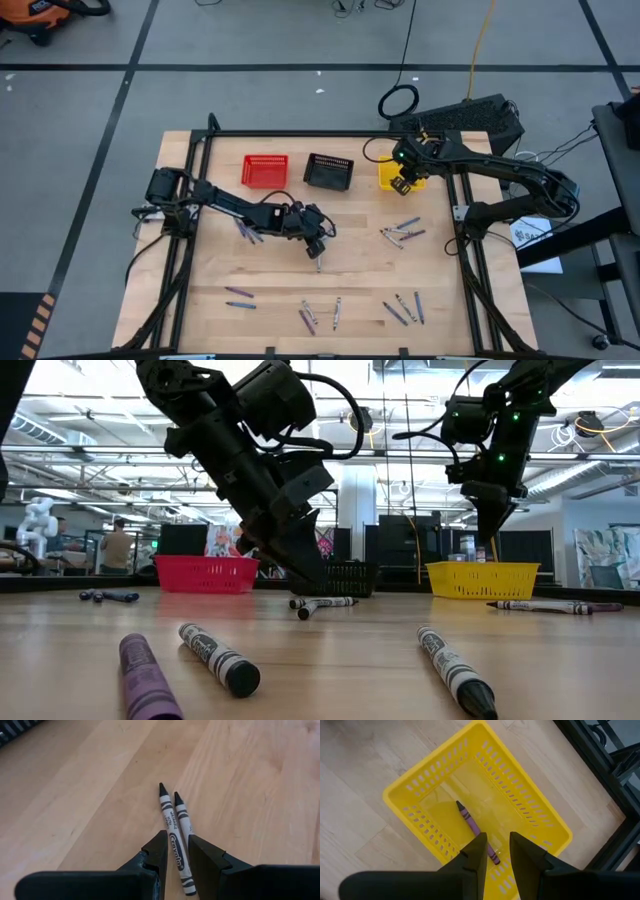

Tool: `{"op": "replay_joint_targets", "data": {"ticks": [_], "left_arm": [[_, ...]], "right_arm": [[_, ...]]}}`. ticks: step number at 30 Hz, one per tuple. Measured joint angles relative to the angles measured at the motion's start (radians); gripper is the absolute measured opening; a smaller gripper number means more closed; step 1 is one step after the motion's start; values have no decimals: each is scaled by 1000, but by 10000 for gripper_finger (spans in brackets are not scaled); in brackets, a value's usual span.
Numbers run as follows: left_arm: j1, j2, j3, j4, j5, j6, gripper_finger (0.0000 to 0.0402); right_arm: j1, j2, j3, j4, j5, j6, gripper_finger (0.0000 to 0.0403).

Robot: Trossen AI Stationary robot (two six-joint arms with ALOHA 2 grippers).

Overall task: Sort crayons
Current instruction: Put the gray crayon into the red bin

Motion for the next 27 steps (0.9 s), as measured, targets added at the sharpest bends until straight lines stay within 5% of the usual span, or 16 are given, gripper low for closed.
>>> {"op": "replay_joint_targets", "data": {"ticks": [27], "left_arm": [[-4,89,4,-29,-46,-16,79]], "right_arm": [[0,0,0,0,-2,0,71]]}}
